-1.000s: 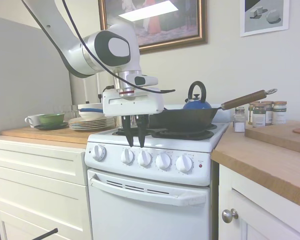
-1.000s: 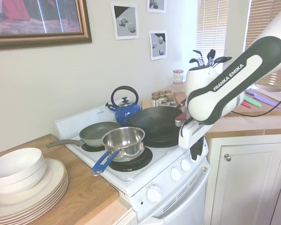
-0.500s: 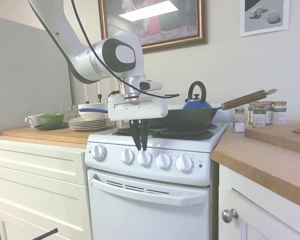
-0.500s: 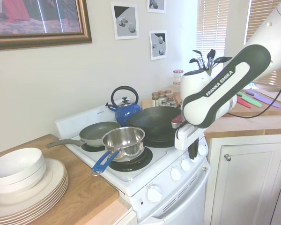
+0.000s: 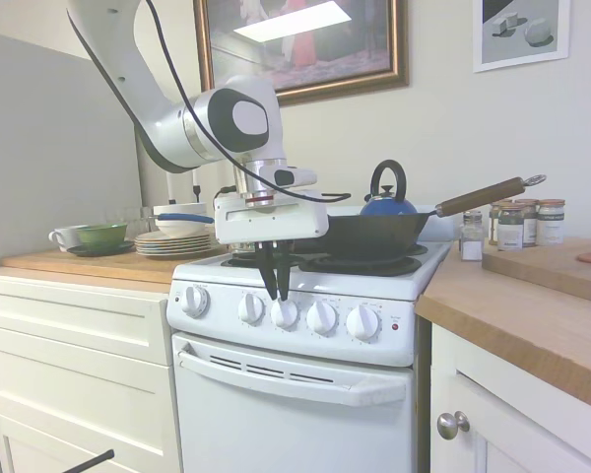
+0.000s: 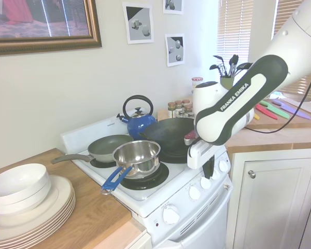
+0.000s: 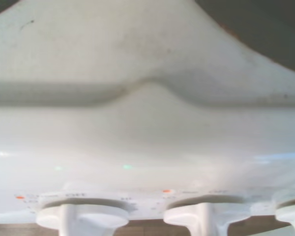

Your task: Turn on the stove on the top left

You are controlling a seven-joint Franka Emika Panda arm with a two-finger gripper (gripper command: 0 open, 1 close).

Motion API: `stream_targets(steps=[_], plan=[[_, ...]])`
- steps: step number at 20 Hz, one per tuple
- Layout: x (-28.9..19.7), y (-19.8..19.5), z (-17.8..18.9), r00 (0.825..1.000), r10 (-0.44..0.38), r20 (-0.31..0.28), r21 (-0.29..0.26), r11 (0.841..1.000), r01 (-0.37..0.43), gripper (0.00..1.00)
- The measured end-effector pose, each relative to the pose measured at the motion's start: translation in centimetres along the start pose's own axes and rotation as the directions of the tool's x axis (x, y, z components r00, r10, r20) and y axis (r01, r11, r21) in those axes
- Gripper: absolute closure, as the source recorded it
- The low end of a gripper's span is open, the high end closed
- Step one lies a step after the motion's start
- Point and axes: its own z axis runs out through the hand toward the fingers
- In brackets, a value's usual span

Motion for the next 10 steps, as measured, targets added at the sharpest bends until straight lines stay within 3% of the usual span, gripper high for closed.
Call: stream_targets(steps=[10], plan=[[0.49, 0.45, -0.04, 1.000, 0.018, -0.005, 0.003, 1.000, -0.018, 1.00]])
